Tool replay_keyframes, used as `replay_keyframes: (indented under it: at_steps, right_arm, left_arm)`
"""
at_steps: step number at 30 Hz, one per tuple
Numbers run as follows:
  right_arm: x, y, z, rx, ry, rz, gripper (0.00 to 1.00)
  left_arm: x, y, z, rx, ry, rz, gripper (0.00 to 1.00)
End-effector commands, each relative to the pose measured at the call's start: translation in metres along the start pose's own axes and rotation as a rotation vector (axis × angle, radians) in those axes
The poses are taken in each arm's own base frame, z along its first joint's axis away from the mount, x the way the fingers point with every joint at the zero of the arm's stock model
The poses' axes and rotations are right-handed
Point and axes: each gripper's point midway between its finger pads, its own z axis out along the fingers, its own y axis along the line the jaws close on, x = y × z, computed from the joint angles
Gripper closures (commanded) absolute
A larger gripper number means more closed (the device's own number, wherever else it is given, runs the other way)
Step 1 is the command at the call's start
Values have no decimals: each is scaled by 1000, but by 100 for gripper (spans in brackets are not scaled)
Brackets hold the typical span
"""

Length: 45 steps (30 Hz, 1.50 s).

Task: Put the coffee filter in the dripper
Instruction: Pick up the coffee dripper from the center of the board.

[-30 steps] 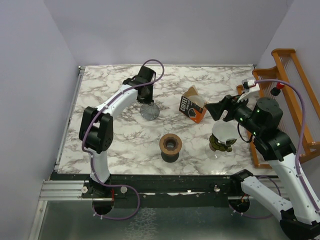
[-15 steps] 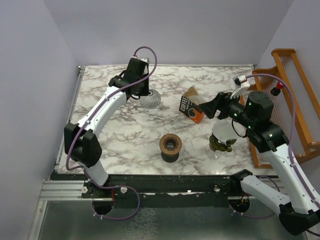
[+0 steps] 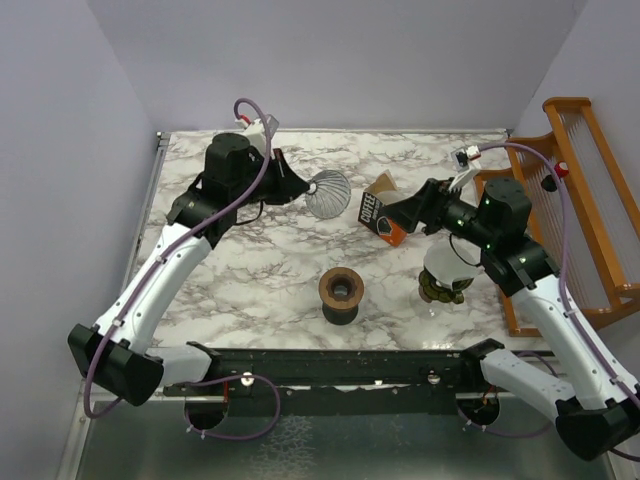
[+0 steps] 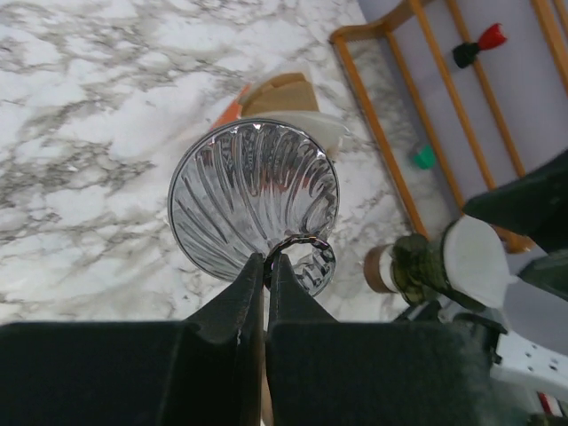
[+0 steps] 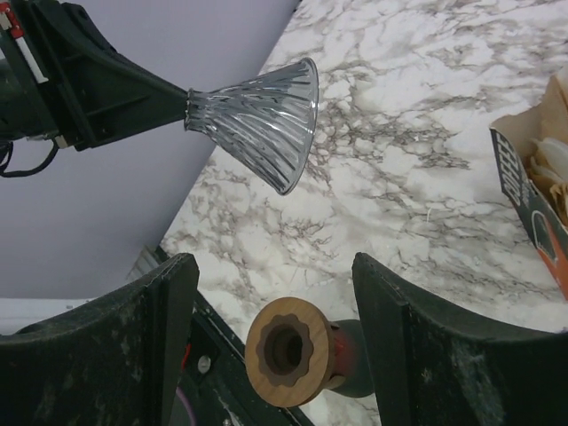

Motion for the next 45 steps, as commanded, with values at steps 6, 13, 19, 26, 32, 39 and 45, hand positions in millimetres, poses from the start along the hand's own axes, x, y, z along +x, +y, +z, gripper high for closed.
replay_keyframes:
  at_steps: [6, 13, 19, 26, 32, 39, 45]
  right_arm:
    - [3, 29, 9, -205, -10, 100, 30]
    - [1, 45, 9, -316, -15, 127, 36]
    - [1, 59, 6, -406, -5, 143, 44]
    - [0, 74, -4, -494, -12, 153, 54]
    - [-1, 83, -10, -550, -17, 168, 64]
    - [-3, 87, -13, -574, -21, 170, 74]
    - [-3, 88, -13, -578, -21, 173, 99]
  left_arm:
    - [1, -74, -43, 405, -67, -91, 100]
    - [6, -90, -59, 515, -76, -125, 100]
    - [6, -98, -67, 567, -86, -147, 100]
    - [4, -102, -71, 601, -97, -167, 100]
    - [5, -104, -71, 617, -95, -180, 100]
    - [6, -105, -71, 632, -90, -191, 100]
    - [9, -104, -70, 633, -81, -203, 100]
